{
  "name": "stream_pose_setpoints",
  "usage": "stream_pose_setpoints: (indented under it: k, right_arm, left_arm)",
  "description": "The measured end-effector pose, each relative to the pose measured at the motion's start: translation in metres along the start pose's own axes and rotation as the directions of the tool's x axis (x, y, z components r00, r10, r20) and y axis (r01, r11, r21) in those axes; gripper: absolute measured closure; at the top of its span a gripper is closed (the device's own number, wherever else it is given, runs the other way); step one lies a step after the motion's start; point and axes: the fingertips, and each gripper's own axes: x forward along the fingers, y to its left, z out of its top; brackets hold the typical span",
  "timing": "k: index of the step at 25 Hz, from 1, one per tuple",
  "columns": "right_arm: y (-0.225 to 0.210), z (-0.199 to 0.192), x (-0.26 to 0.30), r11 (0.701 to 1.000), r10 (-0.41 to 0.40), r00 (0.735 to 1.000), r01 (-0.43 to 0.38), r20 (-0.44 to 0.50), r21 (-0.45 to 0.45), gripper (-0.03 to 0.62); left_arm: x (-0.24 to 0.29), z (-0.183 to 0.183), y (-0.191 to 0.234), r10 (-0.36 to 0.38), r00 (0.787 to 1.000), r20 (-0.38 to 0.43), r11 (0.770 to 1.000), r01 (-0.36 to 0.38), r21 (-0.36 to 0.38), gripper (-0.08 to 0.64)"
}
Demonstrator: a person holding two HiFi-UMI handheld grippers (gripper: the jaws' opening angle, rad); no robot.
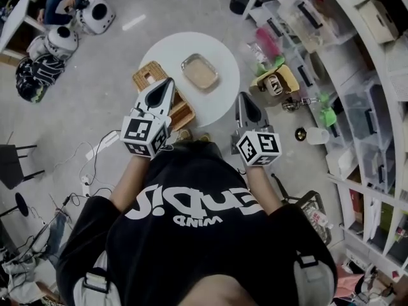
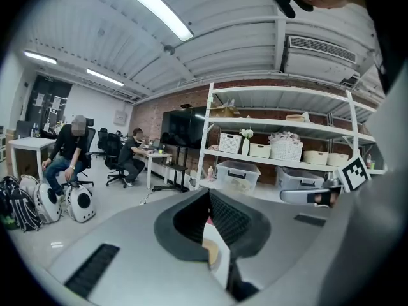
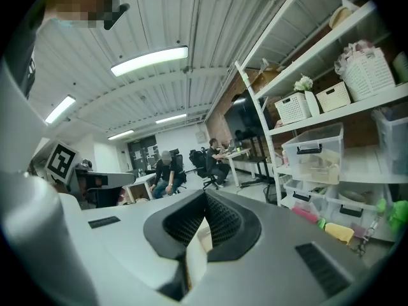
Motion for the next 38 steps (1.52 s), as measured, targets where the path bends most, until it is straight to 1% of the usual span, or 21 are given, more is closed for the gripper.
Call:
stream_pose_setpoints:
  k: [4,8,10,15,17,20,25,26,29,32,35,38]
  right_arm:
    - [-0.003,0.007,0.004,1.0,-0.026,0.999,0.026,0.019,-0.001,0.595]
    - [-0.004,0.004,0.016,0.999,-0.036,0.999,0.036,0.009,-0.001,0.595]
    - [-0.003,0.0,0.024,0.999,-0.032,0.999,0.032,-0.006,0.001,0.595]
    - [0.002,-0.006,0.04,1.0,-0.004,1.0,0.004,-0.025,0.022,0.558]
    - [0.003,-0.009,0.046,1.0,-0.002,0.999,0.003,-0.036,0.023,0.53]
    - [0.007,-0.014,0.057,1.0,0.017,0.998,-0.016,-0.062,0.023,0.469]
    - [0.003,-0.025,0.069,0.998,0.034,0.995,-0.029,-0.097,0.055,0.366]
    - [0.002,-0.028,0.071,0.997,0.035,0.994,-0.028,-0.104,0.068,0.352]
    - [-0.001,-0.038,0.078,0.995,0.037,0.991,-0.024,-0.126,0.098,0.337]
    - [-0.008,-0.054,0.089,0.993,0.038,0.986,-0.02,-0.16,0.116,0.334]
    - [-0.017,-0.077,0.103,0.99,0.039,0.977,-0.008,-0.211,0.144,0.334]
    - [-0.028,-0.106,0.118,0.986,0.038,0.961,0.009,-0.275,0.167,0.334]
  left_arm:
    - [0.006,0.001,0.003,-0.015,1.0,-0.013,1.0,0.014,-0.012,0.561]
    - [0.014,0.005,0.005,-0.038,0.999,-0.008,0.999,0.038,-0.006,0.561]
    - [0.018,0.006,0.008,-0.045,0.999,-0.006,0.999,0.045,-0.006,0.561]
    - [0.029,0.005,0.014,-0.06,0.998,-0.003,0.998,0.06,-0.001,0.561]
    - [0.034,0.006,0.017,-0.067,0.998,-0.001,0.998,0.067,0.002,0.561]
    - [0.038,0.005,0.021,-0.073,0.997,-0.005,0.997,0.073,-0.006,0.561]
    - [0.048,0.001,0.024,-0.078,0.997,-0.014,0.997,0.078,-0.015,0.561]
    - [0.05,0.001,0.024,-0.079,0.997,-0.017,0.997,0.079,-0.016,0.561]
    - [0.053,0.0,0.025,-0.08,0.996,-0.026,0.997,0.08,-0.022,0.56]
    - [0.057,-0.002,0.026,-0.08,0.996,-0.034,0.997,0.079,-0.022,0.561]
    - [0.06,-0.005,0.027,-0.08,0.996,-0.047,0.997,0.079,-0.024,0.561]
    - [0.063,-0.008,0.029,-0.079,0.995,-0.056,0.997,0.078,-0.023,0.561]
